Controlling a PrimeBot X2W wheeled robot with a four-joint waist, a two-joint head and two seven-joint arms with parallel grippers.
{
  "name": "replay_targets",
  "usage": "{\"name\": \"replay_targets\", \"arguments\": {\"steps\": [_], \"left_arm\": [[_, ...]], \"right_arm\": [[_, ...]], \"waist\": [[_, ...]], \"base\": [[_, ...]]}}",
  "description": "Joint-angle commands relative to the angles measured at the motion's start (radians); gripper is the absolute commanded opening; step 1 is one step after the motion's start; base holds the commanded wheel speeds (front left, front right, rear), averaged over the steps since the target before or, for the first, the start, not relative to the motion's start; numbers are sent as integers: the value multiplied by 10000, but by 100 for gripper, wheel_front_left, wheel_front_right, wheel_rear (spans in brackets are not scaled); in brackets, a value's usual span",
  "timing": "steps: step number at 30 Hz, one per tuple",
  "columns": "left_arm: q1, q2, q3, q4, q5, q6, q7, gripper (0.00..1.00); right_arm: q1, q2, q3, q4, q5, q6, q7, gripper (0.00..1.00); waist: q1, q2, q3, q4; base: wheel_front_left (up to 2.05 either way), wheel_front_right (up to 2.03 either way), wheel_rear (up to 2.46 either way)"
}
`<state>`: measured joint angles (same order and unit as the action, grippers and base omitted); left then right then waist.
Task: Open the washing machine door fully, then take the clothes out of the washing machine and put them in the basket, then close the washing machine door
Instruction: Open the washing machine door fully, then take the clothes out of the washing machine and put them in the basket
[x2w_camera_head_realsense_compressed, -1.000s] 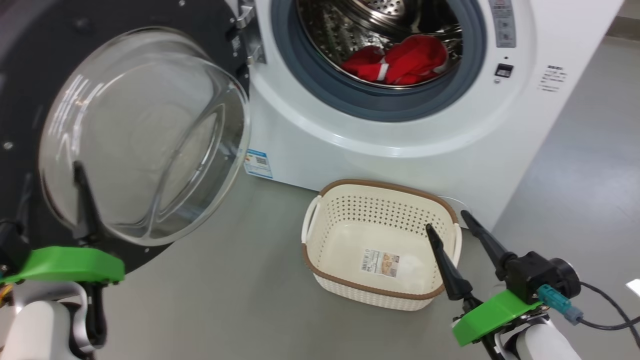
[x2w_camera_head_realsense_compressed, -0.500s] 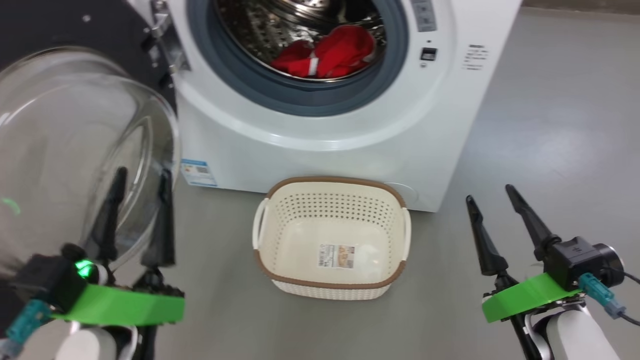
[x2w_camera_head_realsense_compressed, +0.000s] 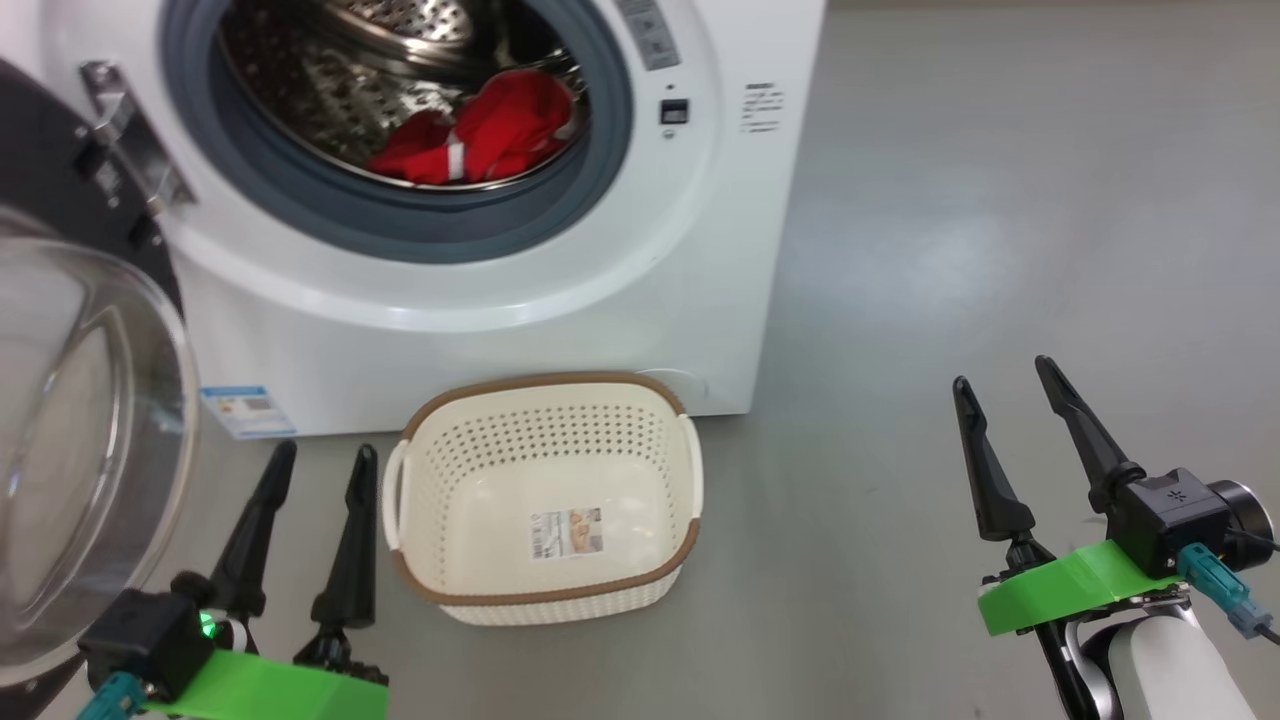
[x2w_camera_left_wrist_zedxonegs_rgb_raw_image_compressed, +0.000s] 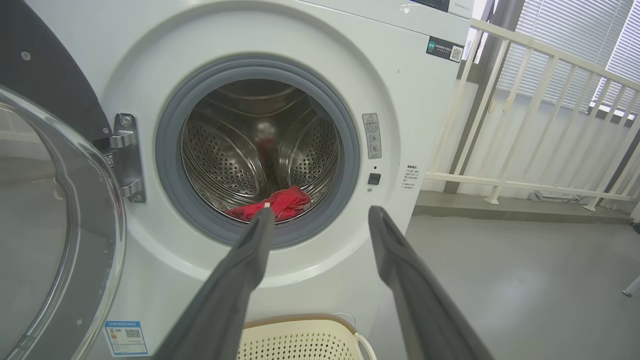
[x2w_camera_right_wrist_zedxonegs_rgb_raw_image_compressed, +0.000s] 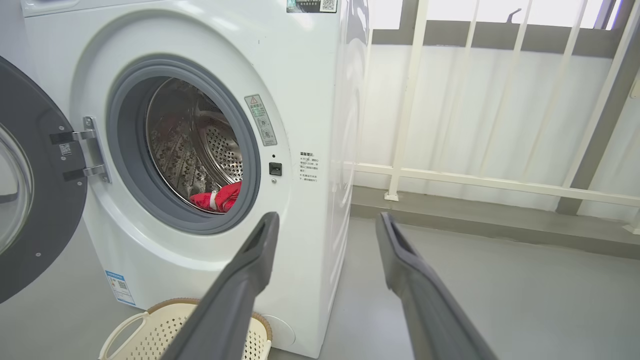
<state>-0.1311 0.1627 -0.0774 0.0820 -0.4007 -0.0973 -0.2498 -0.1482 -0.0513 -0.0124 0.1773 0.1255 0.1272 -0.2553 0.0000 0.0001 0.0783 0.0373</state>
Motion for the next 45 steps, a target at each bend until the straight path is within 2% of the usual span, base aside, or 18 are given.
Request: {"name": "replay_targets", "arguments": {"steps": [1,14,36,38,41,45], "left_arm": [[22,84,415,-261,-97,-74,-116,100],[1218,247,896,-206,402,-159,-119,100],[2009,-26,1716,-209,1260,-193,-120,100],[2007,-69,1780,-201,1362,-96,-120,100],[1957,-128,1852,-7,1646,272,-120,100],[1909,-267,1897,-41,1608,292,-120,100]], "right_arm": [[-69,9,144,-259,-15,35,-64,100],[540,10,89,-455,131,35,-64,100],[1505,-24,194,-1263,3,35,-64,100],[1497,-19,210,-1220,23,35,-64,100],[1463,-14,271,-1129,43,35,-64,100],[1436,-12,304,-1074,40,35,-64,100]], "waist": [[0,-1,-261,-578],[0,-1,-835,-1183],[0,-1,-978,-1124],[0,-1,-973,-1089],[0,-1,-978,-1026],[0,-1,-1003,-975]], "base": [[0,0,0],[0,0,0],[0,0,0],[0,0,0],[38,-38,0],[85,-85,0]]}}
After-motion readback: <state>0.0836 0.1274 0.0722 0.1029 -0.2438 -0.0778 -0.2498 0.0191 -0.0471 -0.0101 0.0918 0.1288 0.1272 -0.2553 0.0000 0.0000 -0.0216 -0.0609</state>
